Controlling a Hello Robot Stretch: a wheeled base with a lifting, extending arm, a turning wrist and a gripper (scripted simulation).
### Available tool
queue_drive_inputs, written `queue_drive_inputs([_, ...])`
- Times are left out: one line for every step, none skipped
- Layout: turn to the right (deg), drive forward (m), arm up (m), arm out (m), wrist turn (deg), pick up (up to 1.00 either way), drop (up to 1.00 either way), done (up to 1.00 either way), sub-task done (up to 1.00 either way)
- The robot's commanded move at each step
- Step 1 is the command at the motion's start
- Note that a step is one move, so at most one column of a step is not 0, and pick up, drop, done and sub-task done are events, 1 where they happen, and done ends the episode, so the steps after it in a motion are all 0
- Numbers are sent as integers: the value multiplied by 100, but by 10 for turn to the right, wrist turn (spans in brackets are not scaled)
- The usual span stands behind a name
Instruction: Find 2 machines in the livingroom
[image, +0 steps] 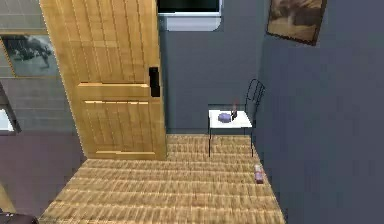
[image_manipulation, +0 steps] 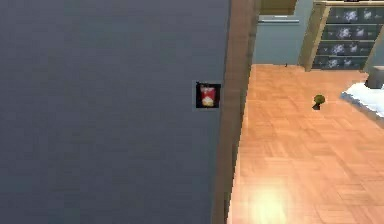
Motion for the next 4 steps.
queue_drive_inputs([-150, 0, 0, 0, 0, 0, 0, 0, 0])
queue_drive_inputs([0, 100, 0, 0, 0, 0, 0, 0, 0])
queue_drive_inputs([-60, 0, 0, 0, 0, 0, 0, 0, 0])
queue_drive_inputs([0, 30, 0, 0, 0, 0, 0, 0, 0])
